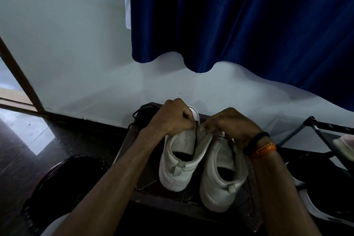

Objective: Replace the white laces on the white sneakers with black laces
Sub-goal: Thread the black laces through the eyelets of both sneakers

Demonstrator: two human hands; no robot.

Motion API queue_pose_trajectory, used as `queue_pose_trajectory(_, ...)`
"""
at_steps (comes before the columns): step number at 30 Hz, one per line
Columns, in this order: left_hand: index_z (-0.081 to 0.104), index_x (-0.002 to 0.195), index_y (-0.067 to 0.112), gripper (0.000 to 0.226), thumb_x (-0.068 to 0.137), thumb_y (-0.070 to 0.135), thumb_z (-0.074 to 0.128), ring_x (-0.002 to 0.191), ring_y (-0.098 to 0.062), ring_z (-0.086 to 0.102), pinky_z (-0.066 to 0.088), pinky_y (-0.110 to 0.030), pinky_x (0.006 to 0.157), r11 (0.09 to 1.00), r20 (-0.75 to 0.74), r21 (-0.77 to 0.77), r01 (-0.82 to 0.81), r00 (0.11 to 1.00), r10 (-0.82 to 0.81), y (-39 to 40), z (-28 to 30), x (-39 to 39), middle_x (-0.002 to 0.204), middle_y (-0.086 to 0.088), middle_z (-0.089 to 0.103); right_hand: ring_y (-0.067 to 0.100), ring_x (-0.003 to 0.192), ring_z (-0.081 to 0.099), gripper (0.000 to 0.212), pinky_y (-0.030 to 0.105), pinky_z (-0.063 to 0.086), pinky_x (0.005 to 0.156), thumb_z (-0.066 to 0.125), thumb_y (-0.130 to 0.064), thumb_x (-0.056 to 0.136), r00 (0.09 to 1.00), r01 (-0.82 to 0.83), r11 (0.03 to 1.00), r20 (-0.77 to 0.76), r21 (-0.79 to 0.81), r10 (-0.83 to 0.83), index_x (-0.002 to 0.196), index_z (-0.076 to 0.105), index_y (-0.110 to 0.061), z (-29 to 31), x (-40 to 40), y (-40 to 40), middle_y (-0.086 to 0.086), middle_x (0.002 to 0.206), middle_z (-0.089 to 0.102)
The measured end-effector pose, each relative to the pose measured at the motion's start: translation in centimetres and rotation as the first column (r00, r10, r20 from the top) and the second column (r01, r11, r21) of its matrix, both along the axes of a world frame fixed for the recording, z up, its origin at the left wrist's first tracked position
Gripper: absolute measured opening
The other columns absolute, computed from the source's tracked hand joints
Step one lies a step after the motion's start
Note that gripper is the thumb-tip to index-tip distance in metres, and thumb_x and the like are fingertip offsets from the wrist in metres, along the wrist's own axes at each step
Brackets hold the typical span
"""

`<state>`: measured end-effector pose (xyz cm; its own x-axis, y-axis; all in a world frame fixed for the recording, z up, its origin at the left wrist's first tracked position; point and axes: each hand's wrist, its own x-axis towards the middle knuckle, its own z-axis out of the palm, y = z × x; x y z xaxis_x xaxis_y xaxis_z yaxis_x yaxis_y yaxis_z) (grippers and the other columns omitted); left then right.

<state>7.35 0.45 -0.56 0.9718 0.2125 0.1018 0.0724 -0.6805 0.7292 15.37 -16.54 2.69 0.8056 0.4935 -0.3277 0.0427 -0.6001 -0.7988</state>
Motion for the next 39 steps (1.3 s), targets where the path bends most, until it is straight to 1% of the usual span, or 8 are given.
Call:
queue_pose_trajectory(4, 0.083, 0.081, 0.020, 0.005, 0.077, 0.018, 0.082, 0.087, -0.009, 0.069, 0.057, -0.033, 0.086, 0.998, -0.008, -0.036, -0.041, 0.999, 0.041, -0.33, -0.20, 0.03, 0.084, 0.005, 0.078, 0.005, 0.042, 0.050, 0.018, 0.016, 0.038, 0.042, 0.070, 0.004, 0.080, 0.998, 0.007, 1.000, -0.056, 0.025, -0.005, 0.095, 0.073, 0.015, 0.11, 0.08, -0.33, 0.006, 0.056, 0.063)
queue_pose_trajectory(8, 0.082, 0.076, 0.019, 0.005, 0.076, 0.016, 0.079, 0.085, -0.016, 0.071, 0.058, -0.038, 0.084, 0.996, -0.040, -0.049, -0.070, 0.997, 0.068, -0.37, -0.62, 0.22, 0.080, 0.001, 0.077, 0.015, 0.057, 0.052, 0.021, 0.023, 0.042, 0.053, 0.072, 0.003, 0.076, 0.998, 0.019, 1.000, -0.068, 0.017, -0.018, 0.095, 0.074, 0.012, 0.10, 0.08, -0.37, 0.014, 0.072, 0.064)
queue_pose_trajectory(11, 0.080, 0.072, 0.016, 0.004, 0.074, 0.016, 0.077, 0.085, -0.024, 0.071, 0.058, -0.048, 0.078, 0.997, -0.051, -0.024, -0.070, 0.996, 0.068, -0.36, -0.83, 0.47, 0.079, -0.007, 0.075, 0.014, 0.055, 0.046, 0.022, 0.019, 0.035, 0.046, 0.072, -0.001, 0.077, 0.998, 0.031, 1.000, -0.050, 0.004, -0.031, 0.095, 0.074, 0.012, 0.10, -0.06, -0.18, 0.015, 0.073, 0.060)
queue_pose_trajectory(23, 0.082, 0.074, 0.016, 0.003, 0.075, 0.014, 0.080, 0.081, -0.019, 0.070, 0.058, -0.043, 0.077, 0.999, 0.009, -0.011, -0.053, 0.999, 0.053, -0.56, -0.99, 0.41, 0.077, -0.001, 0.076, 0.020, 0.061, 0.052, 0.022, 0.023, 0.038, 0.048, 0.073, -0.005, 0.076, 0.998, 0.060, 0.998, -0.021, 0.019, -0.059, 0.092, 0.075, 0.010, -0.49, 0.02, 0.08, 0.019, 0.078, 0.067)
queue_pose_trajectory(26, 0.082, 0.075, 0.017, 0.002, 0.075, 0.016, 0.080, 0.077, -0.014, 0.069, 0.057, -0.037, 0.073, 0.999, 0.020, 0.016, -0.049, 0.999, 0.049, -0.65, -0.84, 0.37, 0.075, 0.000, 0.075, 0.023, 0.066, 0.054, 0.023, 0.027, 0.041, 0.055, 0.074, -0.005, 0.075, 0.998, 0.059, 0.998, -0.017, 0.017, -0.058, 0.092, 0.075, 0.010, -0.47, 0.04, 0.05, 0.020, 0.080, 0.068)
queue_pose_trajectory(29, 0.082, 0.078, 0.020, 0.004, 0.076, 0.017, 0.083, 0.074, -0.004, 0.064, 0.045, -0.010, 0.063, 1.000, 0.026, 0.004, 0.004, 1.000, -0.004, -0.57, -0.37, 0.05, 0.077, 0.005, 0.075, 0.024, 0.066, 0.054, 0.025, 0.029, 0.041, 0.056, 0.072, -0.005, 0.076, 0.999, 0.050, 0.998, -0.018, 0.026, -0.049, 0.093, 0.073, 0.012, -0.40, 0.02, -0.04, 0.018, 0.076, 0.066)
queue_pose_trajectory(31, 0.083, 0.078, 0.021, 0.004, 0.076, 0.019, 0.085, 0.074, -0.001, 0.064, 0.040, -0.004, 0.062, 1.000, 0.028, -0.005, 0.014, 1.000, -0.014, -0.53, -0.12, -0.15, 0.078, 0.007, 0.075, 0.023, 0.065, 0.054, 0.025, 0.028, 0.041, 0.054, 0.072, -0.005, 0.076, 0.999, 0.049, 0.998, -0.024, 0.039, -0.048, 0.093, 0.073, 0.012, -0.38, -0.11, -0.01, 0.018, 0.075, 0.066)
queue_pose_trajectory(39, 0.082, 0.075, 0.017, 0.006, 0.075, 0.011, 0.081, 0.077, -0.010, 0.069, 0.058, -0.034, 0.076, 0.994, 0.062, 0.074, -0.077, 0.995, 0.072, -0.81, -0.38, 0.00, 0.074, 0.006, 0.076, 0.017, 0.060, 0.055, 0.013, 0.027, 0.040, 0.056, 0.075, -0.006, 0.077, 0.999, 0.039, 0.998, 0.000, 0.058, -0.039, 0.085, 0.078, 0.005, -0.23, -0.82, 0.26, 0.014, 0.072, 0.068)
